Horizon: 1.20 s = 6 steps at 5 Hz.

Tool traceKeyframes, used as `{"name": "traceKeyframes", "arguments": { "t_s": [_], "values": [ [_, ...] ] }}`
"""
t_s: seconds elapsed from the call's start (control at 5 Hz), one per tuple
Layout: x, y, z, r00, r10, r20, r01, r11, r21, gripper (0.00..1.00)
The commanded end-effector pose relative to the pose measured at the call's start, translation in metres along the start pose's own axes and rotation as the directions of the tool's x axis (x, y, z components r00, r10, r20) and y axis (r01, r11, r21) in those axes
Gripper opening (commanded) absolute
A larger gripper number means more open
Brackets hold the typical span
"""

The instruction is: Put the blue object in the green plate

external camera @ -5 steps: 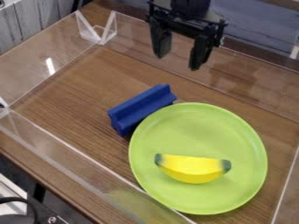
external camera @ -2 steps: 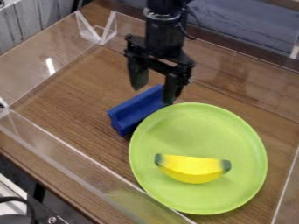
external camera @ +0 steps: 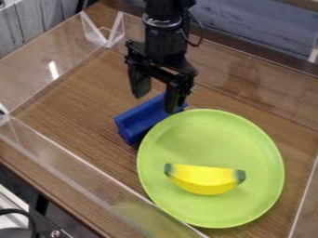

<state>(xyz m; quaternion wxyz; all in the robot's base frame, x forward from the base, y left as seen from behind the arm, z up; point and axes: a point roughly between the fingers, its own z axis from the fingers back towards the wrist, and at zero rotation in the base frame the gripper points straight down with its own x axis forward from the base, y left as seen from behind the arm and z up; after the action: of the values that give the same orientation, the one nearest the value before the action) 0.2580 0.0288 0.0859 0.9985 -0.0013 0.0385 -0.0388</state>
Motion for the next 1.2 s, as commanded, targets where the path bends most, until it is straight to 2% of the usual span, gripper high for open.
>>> {"name": "traceKeyframes", "arguments": {
  "t_s": [0.0,0.4,1.0],
  "values": [
    [-0.001,0.004,0.006,0.999,-0.007,0.038,0.007,1.000,0.005,1.00],
    [-0.005,0.006,-0.003,0.999,-0.025,0.041,0.026,1.000,-0.008,1.00],
    [-0.008,0.011,-0.014,0.995,-0.069,0.070,0.072,0.996,-0.047,1.00]
  ]
}}
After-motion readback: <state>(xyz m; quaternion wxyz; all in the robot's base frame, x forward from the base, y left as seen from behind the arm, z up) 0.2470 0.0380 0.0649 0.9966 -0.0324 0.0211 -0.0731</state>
